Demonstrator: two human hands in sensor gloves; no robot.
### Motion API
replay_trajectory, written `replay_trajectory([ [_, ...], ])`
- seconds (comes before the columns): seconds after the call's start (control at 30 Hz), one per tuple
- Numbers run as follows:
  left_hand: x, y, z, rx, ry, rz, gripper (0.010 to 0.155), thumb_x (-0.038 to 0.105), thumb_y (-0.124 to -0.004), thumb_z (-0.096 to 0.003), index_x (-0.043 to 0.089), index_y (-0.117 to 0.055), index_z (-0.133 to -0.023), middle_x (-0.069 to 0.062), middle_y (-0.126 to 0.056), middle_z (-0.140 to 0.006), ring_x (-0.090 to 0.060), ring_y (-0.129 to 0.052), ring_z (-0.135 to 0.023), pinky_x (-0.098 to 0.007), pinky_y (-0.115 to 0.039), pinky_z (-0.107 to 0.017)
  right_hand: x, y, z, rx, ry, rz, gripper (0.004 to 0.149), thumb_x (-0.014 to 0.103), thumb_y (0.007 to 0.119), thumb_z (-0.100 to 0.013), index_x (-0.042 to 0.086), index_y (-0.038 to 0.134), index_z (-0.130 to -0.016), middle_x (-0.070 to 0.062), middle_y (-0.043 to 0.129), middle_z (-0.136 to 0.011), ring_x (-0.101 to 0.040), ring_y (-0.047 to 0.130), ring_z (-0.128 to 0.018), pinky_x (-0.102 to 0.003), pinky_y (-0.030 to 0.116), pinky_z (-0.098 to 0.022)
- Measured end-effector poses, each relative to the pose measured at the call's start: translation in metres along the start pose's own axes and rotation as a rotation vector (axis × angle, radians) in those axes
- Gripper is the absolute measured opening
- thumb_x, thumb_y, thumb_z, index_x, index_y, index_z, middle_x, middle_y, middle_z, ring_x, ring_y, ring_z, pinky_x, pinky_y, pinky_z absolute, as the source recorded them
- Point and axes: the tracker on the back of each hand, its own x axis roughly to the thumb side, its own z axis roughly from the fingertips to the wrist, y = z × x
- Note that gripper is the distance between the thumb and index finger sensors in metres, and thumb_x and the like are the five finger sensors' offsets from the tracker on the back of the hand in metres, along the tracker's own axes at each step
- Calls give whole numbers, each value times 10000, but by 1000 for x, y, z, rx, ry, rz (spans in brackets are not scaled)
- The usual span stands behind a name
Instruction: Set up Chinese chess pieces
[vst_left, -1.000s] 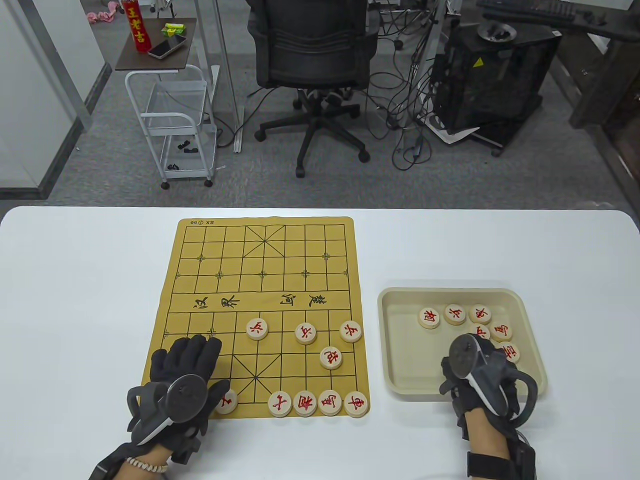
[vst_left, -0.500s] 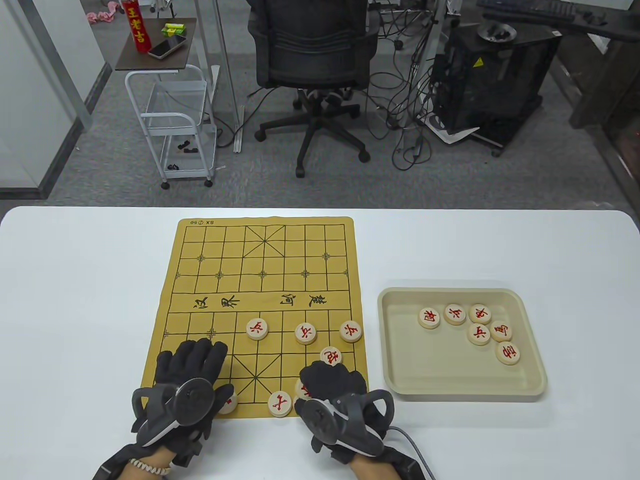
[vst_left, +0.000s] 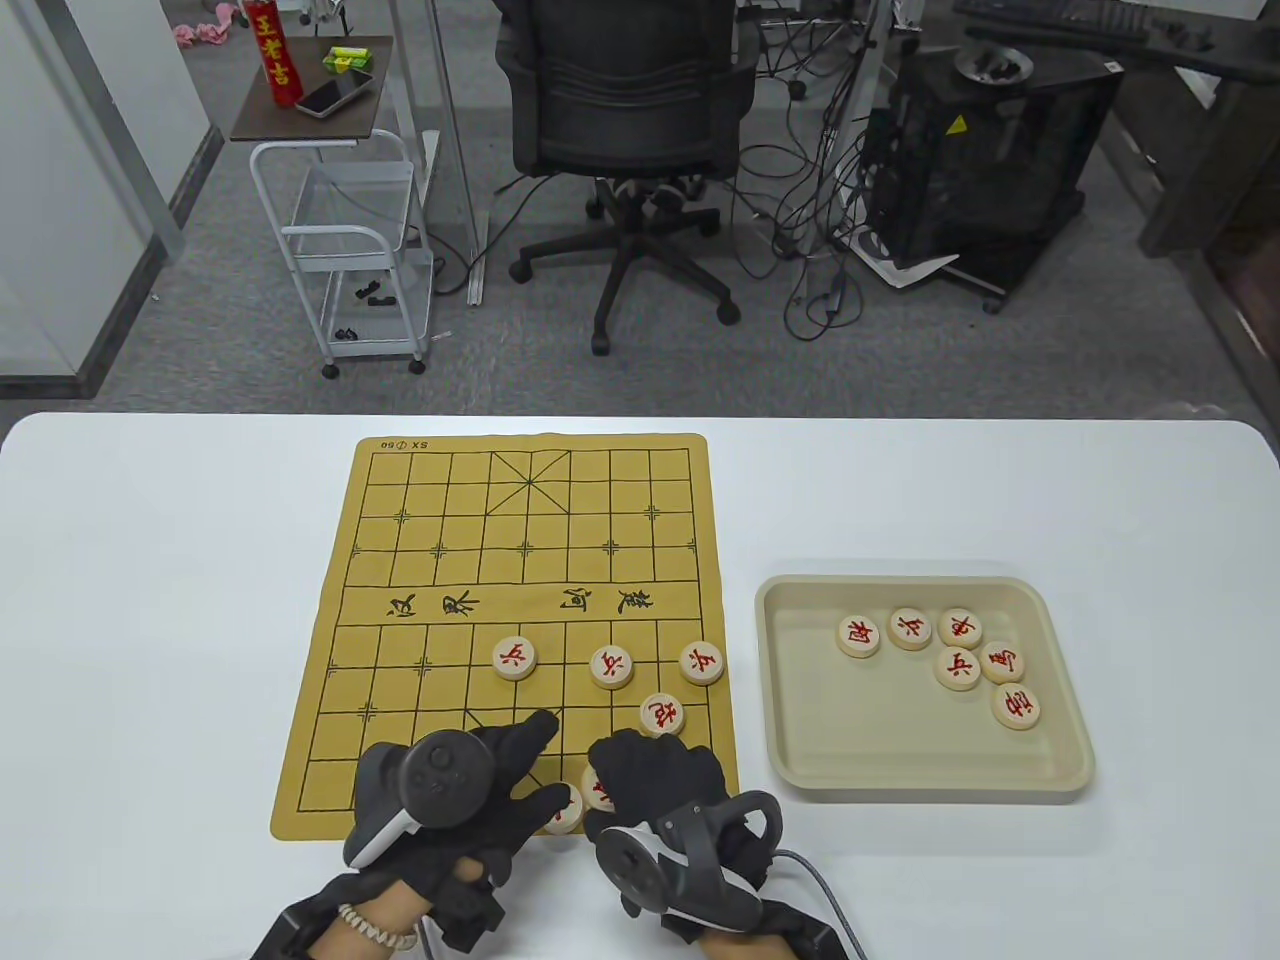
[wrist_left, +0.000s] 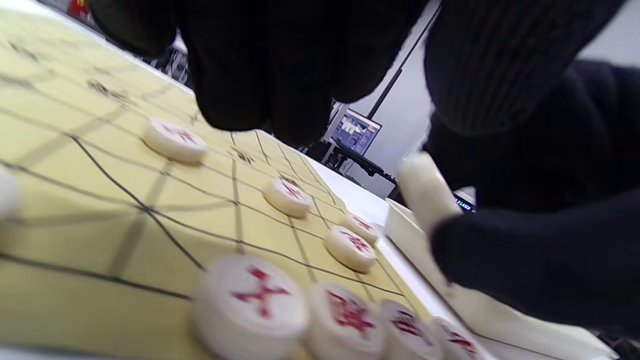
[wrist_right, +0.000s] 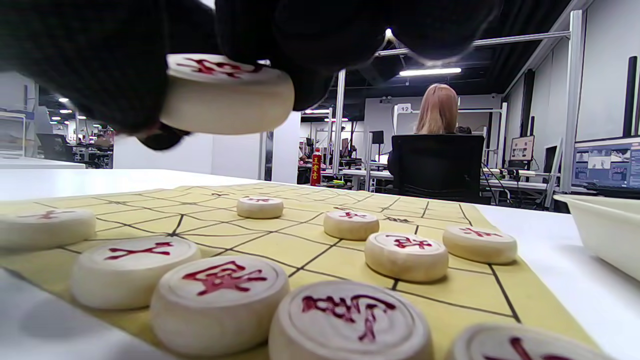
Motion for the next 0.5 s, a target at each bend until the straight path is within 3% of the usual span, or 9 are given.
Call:
replay_trajectory([
  [0.17,8,-18,-13,-24,18,101,613,460,-894,-364,221,-790,-919,-33,-1035,-765,-314,-1056,-679,-626,-699,-623,3,-1,3,-23,-15,33,757,556,998,-328,255,703,-957,-34,856,-930,-112,928,-587,-401,823,-523],
  [0.3,4,-19,-14,-46,56,137,599,426,-919,-353,219,-809,-904,-40,-1048,-743,-319,-1064,-654,-638,-693,-621,2,1,4,-24,-35,49,745,577,980,-338,269,703,-957,-20,860,-927,-113,938,-603,-413,821,-555],
  [0.4,-2,-9,-11,-15,67,101,599,417,-928,-349,220,-813,-903,-41,-1044,-747,-325,-1056,-661,-642,-681,-629,1,2,4,10,-53,43,700,575,901,-403,291,666,-998,-11,809,-986,-145,912,-739,-473,774,-642],
  [0.5,-18,14,-7,57,121,66,597,409,-933,-347,225,-813,-903,-42,-1042,-752,-326,-1051,-668,-645,-672,-634,-8,4,4,60,-30,42,780,620,839,-428,286,599,-1091,-73,656,-1134,-248,815,-958,-578,675,-730],
])
